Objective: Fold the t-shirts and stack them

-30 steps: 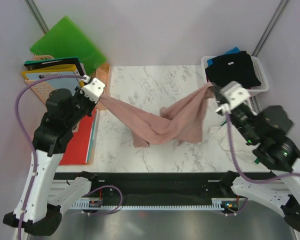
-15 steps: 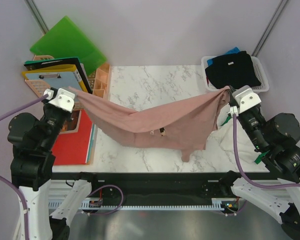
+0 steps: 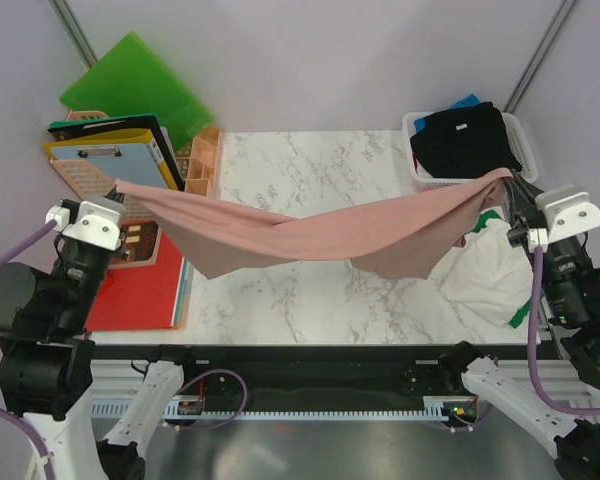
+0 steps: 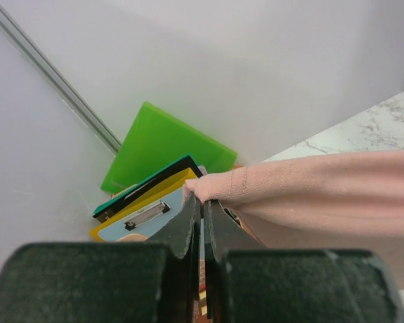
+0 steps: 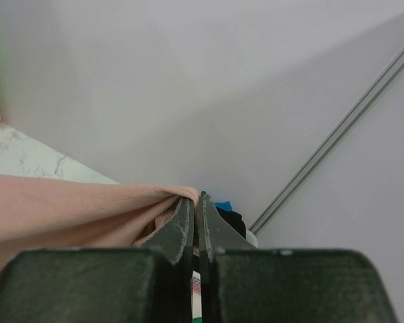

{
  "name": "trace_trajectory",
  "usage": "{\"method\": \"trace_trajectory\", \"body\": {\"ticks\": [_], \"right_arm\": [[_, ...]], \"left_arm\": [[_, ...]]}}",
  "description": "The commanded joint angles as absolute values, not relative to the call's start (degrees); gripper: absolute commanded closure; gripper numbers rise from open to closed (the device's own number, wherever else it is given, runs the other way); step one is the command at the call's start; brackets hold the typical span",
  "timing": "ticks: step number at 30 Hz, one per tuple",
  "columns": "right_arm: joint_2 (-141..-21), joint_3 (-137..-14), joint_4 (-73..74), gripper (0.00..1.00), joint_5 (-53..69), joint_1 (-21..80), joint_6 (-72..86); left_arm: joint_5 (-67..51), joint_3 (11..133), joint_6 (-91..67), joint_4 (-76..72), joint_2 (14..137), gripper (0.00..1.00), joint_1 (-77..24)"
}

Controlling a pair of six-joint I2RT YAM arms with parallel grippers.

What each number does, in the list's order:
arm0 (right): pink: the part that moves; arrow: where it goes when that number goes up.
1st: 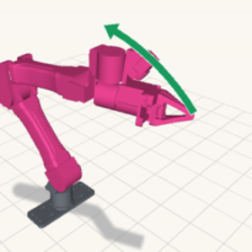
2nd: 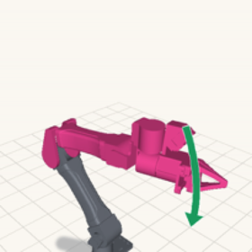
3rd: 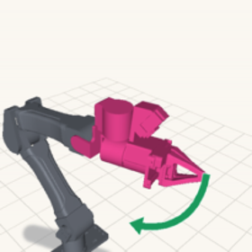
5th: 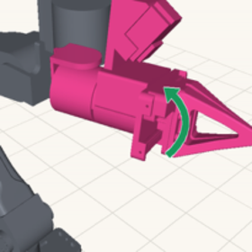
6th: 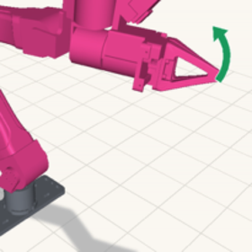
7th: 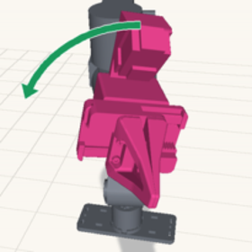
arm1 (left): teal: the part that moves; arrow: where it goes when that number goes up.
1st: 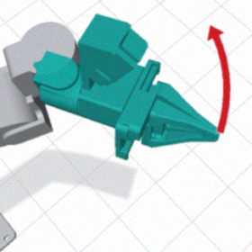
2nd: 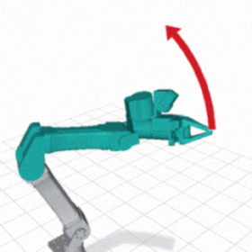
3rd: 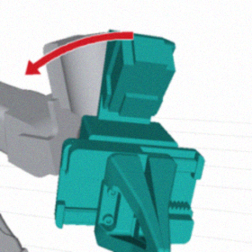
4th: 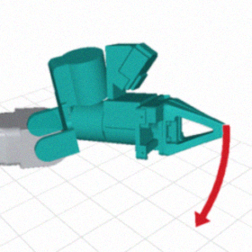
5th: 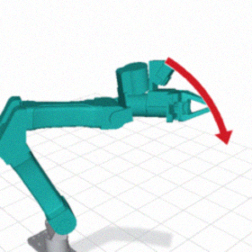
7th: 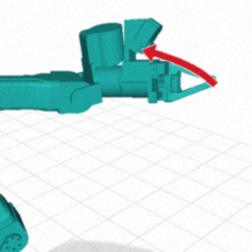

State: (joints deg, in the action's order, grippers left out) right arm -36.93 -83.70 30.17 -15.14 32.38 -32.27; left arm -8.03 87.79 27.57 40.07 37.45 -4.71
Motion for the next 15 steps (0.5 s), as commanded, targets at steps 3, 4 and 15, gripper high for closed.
{"method": "trace_trajectory", "body": {"ticks": [3, 4, 15], "right_arm": [[-42.17, -77.88, 23.65, 1.00, -19.50, 33.39, -32.60], [-43.23, -76.57, 22.51, 1.00, -20.12, 33.57, -33.04], [-70.44, -78.21, 12.48, 1.00, -21.71, 25.85, -23.30]], "left_arm": [[-7.39, 85.80, 24.61, 35.96, 42.53, 0.98, -4.22], [-6.95, 84.30, 24.70, 32.29, 43.84, 0.98, -4.22], [-1.94, 81.83, 19.69, 26.90, 62.99, 0.98, -4.22]]}}
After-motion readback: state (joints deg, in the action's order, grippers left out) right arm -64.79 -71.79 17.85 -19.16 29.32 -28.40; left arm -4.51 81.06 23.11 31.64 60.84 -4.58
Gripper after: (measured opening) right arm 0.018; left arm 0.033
